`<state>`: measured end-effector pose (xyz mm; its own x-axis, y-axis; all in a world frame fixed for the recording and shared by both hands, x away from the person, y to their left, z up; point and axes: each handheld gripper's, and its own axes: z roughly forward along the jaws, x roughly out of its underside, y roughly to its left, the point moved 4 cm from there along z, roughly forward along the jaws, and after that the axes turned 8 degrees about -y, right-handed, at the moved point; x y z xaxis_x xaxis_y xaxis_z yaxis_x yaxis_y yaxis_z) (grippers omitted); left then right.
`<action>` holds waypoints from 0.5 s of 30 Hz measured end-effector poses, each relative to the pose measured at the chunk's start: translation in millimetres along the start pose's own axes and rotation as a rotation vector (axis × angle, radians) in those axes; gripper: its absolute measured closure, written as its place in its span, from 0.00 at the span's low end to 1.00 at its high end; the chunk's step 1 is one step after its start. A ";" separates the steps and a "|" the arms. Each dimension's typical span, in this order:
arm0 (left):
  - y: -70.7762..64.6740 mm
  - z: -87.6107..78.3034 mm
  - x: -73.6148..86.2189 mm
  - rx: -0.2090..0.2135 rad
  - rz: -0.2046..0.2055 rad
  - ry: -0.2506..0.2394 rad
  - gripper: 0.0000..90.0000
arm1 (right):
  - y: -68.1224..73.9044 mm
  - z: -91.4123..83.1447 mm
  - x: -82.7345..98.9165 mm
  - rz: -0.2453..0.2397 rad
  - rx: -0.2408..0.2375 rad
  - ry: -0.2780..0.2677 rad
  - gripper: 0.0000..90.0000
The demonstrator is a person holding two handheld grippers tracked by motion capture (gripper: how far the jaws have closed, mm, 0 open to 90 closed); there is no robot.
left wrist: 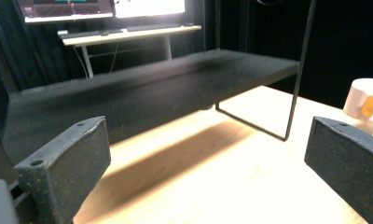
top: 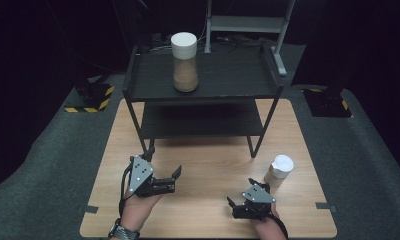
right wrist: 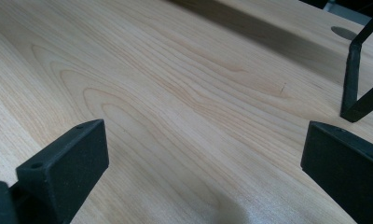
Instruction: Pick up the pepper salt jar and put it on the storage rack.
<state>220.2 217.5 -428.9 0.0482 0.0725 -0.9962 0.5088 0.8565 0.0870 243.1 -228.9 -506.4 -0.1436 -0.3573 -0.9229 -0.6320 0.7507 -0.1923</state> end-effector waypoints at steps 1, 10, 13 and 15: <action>-0.2 -0.7 4.5 -0.001 -0.001 0.005 0.00 | 0.0 0.0 0.0 0.000 0.000 0.000 0.00; -1.6 -3.9 31.9 -0.003 -0.012 0.044 0.00 | 0.3 0.1 0.0 0.000 0.003 0.000 0.00; -1.5 -4.6 43.7 -0.009 -0.013 0.078 0.00 | 0.7 0.1 -0.1 0.000 0.005 0.001 0.00; -1.1 -4.9 46.5 -0.009 -0.015 0.086 0.00 | 0.9 0.1 -0.2 0.001 0.006 0.001 0.00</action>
<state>217.7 222.4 -475.4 -0.0333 0.1029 -0.9941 0.5009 0.8625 0.0726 242.7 -228.1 -506.4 -0.1450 -0.3574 -0.9226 -0.6273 0.7543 -0.1936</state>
